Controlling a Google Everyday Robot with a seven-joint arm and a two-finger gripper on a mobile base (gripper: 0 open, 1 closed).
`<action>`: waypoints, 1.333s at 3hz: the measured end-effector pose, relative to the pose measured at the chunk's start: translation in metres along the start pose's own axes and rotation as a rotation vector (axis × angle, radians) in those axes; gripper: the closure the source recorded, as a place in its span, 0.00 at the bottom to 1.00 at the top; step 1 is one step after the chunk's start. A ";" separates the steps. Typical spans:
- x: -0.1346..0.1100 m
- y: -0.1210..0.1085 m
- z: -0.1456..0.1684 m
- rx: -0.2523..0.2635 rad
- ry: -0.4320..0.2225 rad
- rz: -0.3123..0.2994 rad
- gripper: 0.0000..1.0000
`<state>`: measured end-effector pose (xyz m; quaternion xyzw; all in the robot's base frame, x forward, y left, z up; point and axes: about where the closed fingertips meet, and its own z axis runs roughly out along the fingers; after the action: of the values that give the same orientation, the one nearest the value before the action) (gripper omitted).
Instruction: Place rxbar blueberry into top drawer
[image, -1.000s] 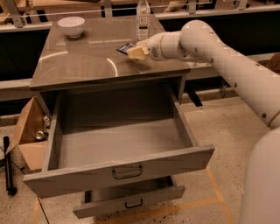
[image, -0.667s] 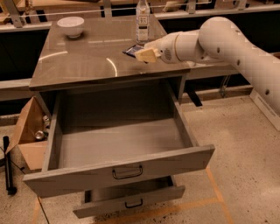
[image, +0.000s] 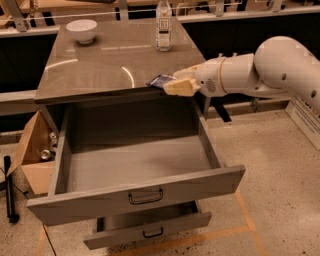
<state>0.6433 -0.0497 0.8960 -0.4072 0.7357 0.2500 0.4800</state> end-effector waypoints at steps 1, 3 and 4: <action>0.015 0.035 -0.012 -0.095 0.018 -0.024 1.00; 0.071 0.066 0.032 -0.231 0.173 -0.064 1.00; 0.103 0.072 0.066 -0.277 0.250 -0.091 1.00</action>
Offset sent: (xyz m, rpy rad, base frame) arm -0.0745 0.0321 -0.0849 -0.1719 0.1614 0.2896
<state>0.5943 0.0023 0.7735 -0.5300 0.7291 0.2745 0.3348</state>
